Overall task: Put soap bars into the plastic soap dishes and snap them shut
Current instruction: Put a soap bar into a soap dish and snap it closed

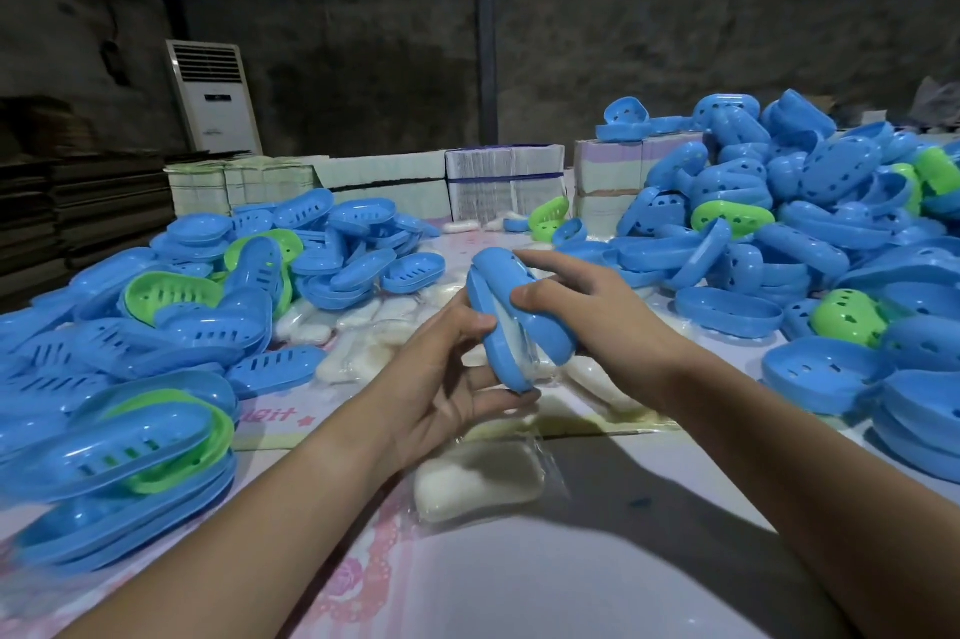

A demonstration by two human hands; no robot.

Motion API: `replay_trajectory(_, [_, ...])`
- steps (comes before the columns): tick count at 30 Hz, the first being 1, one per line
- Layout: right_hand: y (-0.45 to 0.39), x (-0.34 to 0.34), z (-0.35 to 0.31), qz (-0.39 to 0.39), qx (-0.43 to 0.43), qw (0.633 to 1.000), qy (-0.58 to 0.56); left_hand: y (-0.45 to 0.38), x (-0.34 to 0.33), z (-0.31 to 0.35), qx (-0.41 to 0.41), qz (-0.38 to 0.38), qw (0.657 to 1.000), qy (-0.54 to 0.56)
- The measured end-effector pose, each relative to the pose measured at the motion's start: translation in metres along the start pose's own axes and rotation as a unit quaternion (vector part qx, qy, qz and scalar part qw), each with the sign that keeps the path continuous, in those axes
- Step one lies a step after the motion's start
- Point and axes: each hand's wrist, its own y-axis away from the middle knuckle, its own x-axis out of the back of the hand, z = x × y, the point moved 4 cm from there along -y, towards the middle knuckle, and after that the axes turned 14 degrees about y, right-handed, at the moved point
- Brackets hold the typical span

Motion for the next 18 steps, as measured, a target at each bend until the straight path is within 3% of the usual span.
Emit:
replay_trajectory(5, [-0.0004, -0.006, 0.0019, 0.011, -0.002, 1.0, -0.024, -0.0022, 0.0032, 0.0027, -0.018, 0.029, 0.999, 0.01])
replay_trajectory(18, [0.0008, -0.0053, 0.001, 0.021, 0.029, 0.999, -0.012, 0.0029, -0.0032, 0.01, -0.049, -0.007, 0.999, 0.003])
